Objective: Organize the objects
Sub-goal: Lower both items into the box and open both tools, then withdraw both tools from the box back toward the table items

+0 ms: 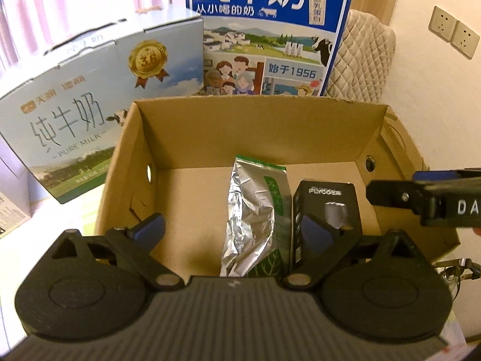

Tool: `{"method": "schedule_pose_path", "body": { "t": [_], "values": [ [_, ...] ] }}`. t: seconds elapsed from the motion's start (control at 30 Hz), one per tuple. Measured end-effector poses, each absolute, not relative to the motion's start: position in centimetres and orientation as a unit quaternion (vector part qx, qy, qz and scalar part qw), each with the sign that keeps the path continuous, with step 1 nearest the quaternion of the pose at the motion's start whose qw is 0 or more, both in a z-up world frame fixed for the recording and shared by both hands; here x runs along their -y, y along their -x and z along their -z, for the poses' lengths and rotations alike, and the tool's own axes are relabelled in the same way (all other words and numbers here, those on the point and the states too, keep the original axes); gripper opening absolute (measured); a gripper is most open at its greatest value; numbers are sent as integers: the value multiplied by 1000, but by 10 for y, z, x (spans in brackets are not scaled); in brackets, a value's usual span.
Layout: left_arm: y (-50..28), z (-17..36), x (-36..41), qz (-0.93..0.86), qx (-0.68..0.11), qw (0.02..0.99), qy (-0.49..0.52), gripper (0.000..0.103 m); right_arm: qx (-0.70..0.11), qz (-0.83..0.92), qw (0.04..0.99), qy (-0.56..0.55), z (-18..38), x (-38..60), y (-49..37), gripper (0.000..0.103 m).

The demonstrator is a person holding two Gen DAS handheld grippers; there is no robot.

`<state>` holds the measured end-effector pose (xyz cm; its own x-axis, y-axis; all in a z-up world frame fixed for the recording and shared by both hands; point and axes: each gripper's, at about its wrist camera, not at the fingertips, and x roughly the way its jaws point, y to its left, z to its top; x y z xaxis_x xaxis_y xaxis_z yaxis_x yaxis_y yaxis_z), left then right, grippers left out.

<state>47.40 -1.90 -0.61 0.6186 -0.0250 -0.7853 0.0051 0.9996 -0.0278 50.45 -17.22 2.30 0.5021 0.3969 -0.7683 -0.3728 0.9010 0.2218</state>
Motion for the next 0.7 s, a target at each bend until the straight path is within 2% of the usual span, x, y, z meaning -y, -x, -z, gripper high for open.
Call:
{"method": "schedule_pose_path", "body": {
  "t": [0.1,0.4,0.7],
  "values": [
    [-464,-2,21,4,-427,904,0,102,-443,-225,868,-4,-27,176,-494,83],
    [-431,-24,25,1,-408,913,-10,102,-418,-236,877,23,-43,190,-462,83],
    [-397,-36,24,-10,-422,906,16,102,-408,-253,877,23,-59,200,-430,83]
  ]
}}
